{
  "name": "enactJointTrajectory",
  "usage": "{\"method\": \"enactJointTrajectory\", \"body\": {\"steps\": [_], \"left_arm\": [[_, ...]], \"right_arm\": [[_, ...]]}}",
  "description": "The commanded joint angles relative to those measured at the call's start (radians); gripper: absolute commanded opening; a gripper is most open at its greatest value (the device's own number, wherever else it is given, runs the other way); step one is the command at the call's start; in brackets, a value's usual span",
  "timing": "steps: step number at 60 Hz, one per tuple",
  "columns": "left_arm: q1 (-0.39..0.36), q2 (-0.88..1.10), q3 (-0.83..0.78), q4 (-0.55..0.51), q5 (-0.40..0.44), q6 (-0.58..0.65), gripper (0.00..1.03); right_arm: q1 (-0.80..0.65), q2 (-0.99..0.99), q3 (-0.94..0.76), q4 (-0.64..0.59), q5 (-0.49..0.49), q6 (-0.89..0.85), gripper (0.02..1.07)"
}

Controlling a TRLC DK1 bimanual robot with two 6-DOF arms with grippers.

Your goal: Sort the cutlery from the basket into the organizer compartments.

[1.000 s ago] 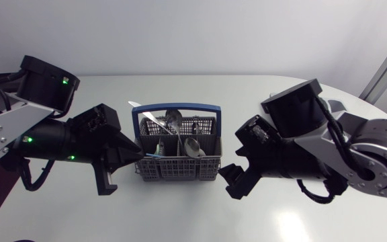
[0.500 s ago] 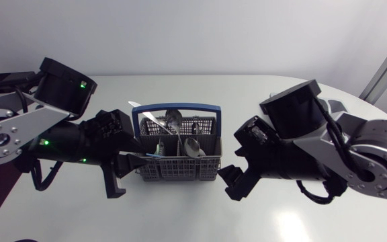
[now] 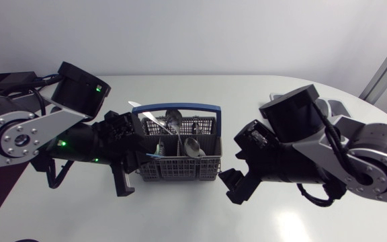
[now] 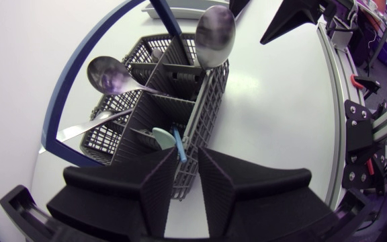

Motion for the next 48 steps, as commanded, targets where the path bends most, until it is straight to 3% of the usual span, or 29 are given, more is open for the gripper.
{"method": "enactJointTrajectory", "body": {"steps": [1,15,23,33,48], "left_arm": [[-0.009,0.021,0.033,0.004,-0.014,-0.005,0.14],[-0.018,0.024,0.037,0.004,-0.026,-0.006,0.11],[-0.024,0.016,0.042,0.006,-0.026,-0.020,0.04],[-0.029,0.009,0.065,-0.003,-0.028,-0.021,0.04],[-0.036,0.003,0.161,-0.120,-0.028,-0.028,0.04]], "right_arm": [[0.000,-0.009,-0.028,0.010,0.011,-0.021,0.89],[-0.002,-0.009,-0.034,0.011,0.012,-0.019,0.89],[-0.002,-0.009,-0.037,0.011,0.014,-0.021,0.89],[-0.002,-0.010,-0.039,0.011,0.017,-0.022,0.89],[-0.002,-0.025,-0.042,0.011,0.017,-0.029,0.89]]}}
